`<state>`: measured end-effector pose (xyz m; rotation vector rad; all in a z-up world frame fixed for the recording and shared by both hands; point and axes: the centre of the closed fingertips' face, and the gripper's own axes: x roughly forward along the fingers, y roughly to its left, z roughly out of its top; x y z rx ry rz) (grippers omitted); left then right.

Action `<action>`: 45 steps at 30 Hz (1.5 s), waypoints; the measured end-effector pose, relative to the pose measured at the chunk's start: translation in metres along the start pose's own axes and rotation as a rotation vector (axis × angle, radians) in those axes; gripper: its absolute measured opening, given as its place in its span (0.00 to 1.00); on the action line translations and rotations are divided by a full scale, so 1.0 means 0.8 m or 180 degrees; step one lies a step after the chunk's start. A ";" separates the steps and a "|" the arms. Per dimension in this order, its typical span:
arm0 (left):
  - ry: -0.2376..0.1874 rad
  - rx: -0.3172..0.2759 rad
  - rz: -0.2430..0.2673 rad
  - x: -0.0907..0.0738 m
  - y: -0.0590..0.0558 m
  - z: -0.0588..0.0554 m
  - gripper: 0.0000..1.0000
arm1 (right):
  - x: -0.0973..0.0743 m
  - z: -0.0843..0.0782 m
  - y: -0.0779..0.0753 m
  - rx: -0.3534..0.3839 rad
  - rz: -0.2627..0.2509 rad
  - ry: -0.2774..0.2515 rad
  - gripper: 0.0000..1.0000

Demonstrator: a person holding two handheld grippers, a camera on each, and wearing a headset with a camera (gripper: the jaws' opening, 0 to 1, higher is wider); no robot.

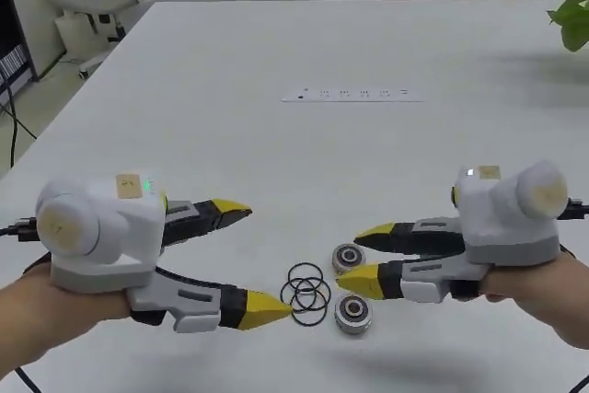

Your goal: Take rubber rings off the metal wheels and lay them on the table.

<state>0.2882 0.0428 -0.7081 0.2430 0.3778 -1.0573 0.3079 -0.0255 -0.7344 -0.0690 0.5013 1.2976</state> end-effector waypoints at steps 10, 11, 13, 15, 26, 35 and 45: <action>0.0022 0.0003 0.0006 -0.004 -0.005 -0.002 0.83 | -0.033 -0.004 -0.008 -0.0178 -0.0200 -0.0043 0.54; 0.0019 -0.0001 0.0013 -0.005 -0.004 -0.002 0.83 | -0.036 -0.006 -0.010 -0.0187 -0.0212 -0.0042 0.55; 0.0014 -0.0005 0.0026 -0.006 -0.003 -0.002 0.84 | -0.042 -0.008 -0.010 -0.0223 -0.0247 -0.0032 0.57; 0.0005 -0.0013 0.0047 -0.009 -0.001 -0.002 0.84 | -0.047 -0.010 -0.009 -0.0244 -0.0281 -0.0026 0.59; -0.0002 -0.0047 0.0135 -0.016 0.006 -0.007 0.85 | -0.068 -0.029 -0.014 -0.0247 -0.0442 0.0011 0.70; -0.0015 -0.0088 0.0192 -0.019 0.010 -0.009 0.85 | -0.079 -0.041 -0.013 -0.0302 -0.0513 0.0075 0.74; -0.0016 -0.0089 0.0199 -0.018 0.009 -0.010 0.85 | -0.084 -0.046 -0.012 -0.0325 -0.0528 0.0096 0.75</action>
